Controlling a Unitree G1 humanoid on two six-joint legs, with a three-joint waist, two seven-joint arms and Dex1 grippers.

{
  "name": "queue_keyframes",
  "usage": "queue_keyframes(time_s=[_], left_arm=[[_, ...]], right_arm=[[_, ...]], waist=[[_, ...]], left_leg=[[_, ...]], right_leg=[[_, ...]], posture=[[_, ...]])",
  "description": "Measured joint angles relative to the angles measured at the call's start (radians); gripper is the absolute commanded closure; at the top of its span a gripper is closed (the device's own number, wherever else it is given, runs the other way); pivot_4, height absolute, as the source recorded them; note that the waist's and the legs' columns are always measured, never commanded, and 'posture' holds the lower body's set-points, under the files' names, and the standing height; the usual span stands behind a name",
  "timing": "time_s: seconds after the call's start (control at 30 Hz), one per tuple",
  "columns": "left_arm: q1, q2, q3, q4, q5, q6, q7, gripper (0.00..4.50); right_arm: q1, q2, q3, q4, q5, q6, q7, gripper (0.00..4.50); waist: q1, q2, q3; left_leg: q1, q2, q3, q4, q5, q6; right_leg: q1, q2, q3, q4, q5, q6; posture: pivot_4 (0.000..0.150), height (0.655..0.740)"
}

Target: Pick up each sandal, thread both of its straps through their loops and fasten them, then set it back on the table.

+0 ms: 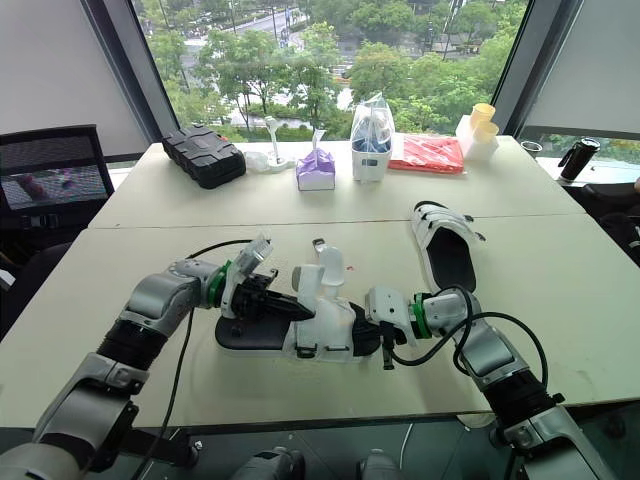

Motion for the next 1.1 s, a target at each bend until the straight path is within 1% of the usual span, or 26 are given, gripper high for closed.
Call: queue_keyframes(time_s=[0.2, 0.37, 0.47, 0.57, 0.6, 0.63, 0.67, 0.9, 1.0, 1.1], left_arm=[[0.007, 0.0, -0.002, -0.024, 0.017, -0.048, -0.004, 4.47], [0.059, 0.006, -0.033, -0.052, 0.044, -0.09, -0.01, 4.47], [0.07, 0.016, -0.034, -0.064, 0.045, -0.089, -0.009, 3.67], [0.083, 0.044, -0.03, -0.108, 0.043, -0.085, 0.001, 2.25], [0.089, 0.049, -0.027, -0.121, 0.04, -0.082, 0.007, 1.65], [0.101, 0.059, -0.023, -0.144, 0.032, -0.073, 0.011, 1.16], [0.117, 0.076, -0.017, -0.17, 0.022, -0.06, 0.012, 0.76], [0.261, 0.216, 0.076, -0.348, -0.04, 0.021, 0.052, 0.76], [0.321, 0.244, 0.09, -0.408, -0.065, 0.034, 0.063, 0.76], [0.365, 0.244, 0.09, -0.46, -0.083, 0.047, 0.091, 0.76]], right_arm=[[-0.001, 0.0, 0.0, 0.001, 0.0, 0.0, 0.0, 4.5], [-0.003, 0.0, 0.002, 0.002, 0.0, 0.0, 0.001, 4.5], [-0.004, 0.0, 0.003, 0.004, 0.0, 0.0, 0.001, 4.5], [-0.006, 0.0, 0.004, 0.006, 0.0, 0.0, 0.001, 4.5], [-0.008, 0.0, 0.004, 0.009, 0.0, 0.0, 0.002, 4.5], [-0.012, 0.0, 0.006, 0.011, 0.0, 0.0, 0.002, 4.5], [-0.013, 0.0, 0.007, 0.012, 0.0, 0.0, 0.002, 4.5], [-0.012, 0.0, 0.007, 0.016, 0.0, -0.008, 0.004, 4.5], [-0.012, 0.0, 0.006, 0.02, 0.0, -0.011, 0.005, 4.5], [-0.013, -0.001, 0.006, 0.023, -0.001, -0.017, 0.008, 4.5]], waist=[[0.0, 0.0, 0.0], [0.0, 0.0, 0.0], [0.0, 0.0, 0.0], [0.0, 0.0, 0.0], [0.0, 0.0, 0.0], [0.0, 0.0, 0.0], [-0.001, 0.0, 0.0], [-0.001, 0.0, 0.0], [0.0, 0.0, 0.0], [0.0, 0.0, 0.0]], left_leg=[[0.0, 0.0, 0.0, 0.0, 0.0, 0.0], [0.0, 0.0, 0.0, 0.0, 0.0, 0.0], [0.0, 0.0, 0.0, 0.0, 0.0, 0.0], [0.0, 0.0, 0.0, 0.0, 0.0, 0.0], [0.0, 0.0, 0.0, 0.0, 0.0, 0.0], [0.0, 0.0, 0.0, 0.0, 0.0, 0.0], [0.0, 0.0, 0.0, 0.0, 0.0, 0.0], [0.0, 0.001, 0.0, 0.0, 0.0, 0.0], [0.0, 0.001, 0.0, 0.0, 0.0, 0.0], [0.0, 0.001, 0.0, 0.0, 0.0, 0.0]], right_leg=[[0.0, 0.0, 0.0, 0.0, 0.0, 0.0], [0.0, 0.0, 0.0, 0.0, 0.0, 0.0], [0.0, 0.0, 0.0, 0.0, 0.0, 0.0], [0.0, 0.0, 0.0, 0.0, 0.0, 0.0], [0.0, 0.0, 0.0, 0.0, 0.0, 0.0], [0.0, 0.0, 0.0, 0.0, 0.0, 0.0], [0.0, 0.0, 0.0, 0.0, 0.0, -0.001], [-0.002, 0.0, 0.001, -0.001, -0.001, -0.001], [-0.002, 0.0, 0.001, -0.001, -0.001, -0.001], [-0.001, 0.0, 0.001, -0.001, -0.001, -0.002]], posture=[[0.15, 0.74], [0.15, 0.74], [0.15, 0.74], [0.15, 0.74], [0.15, 0.74], [0.15, 0.74], [0.15, 0.74], [0.15, 0.74], [0.15, 0.74], [0.15, 0.74]])
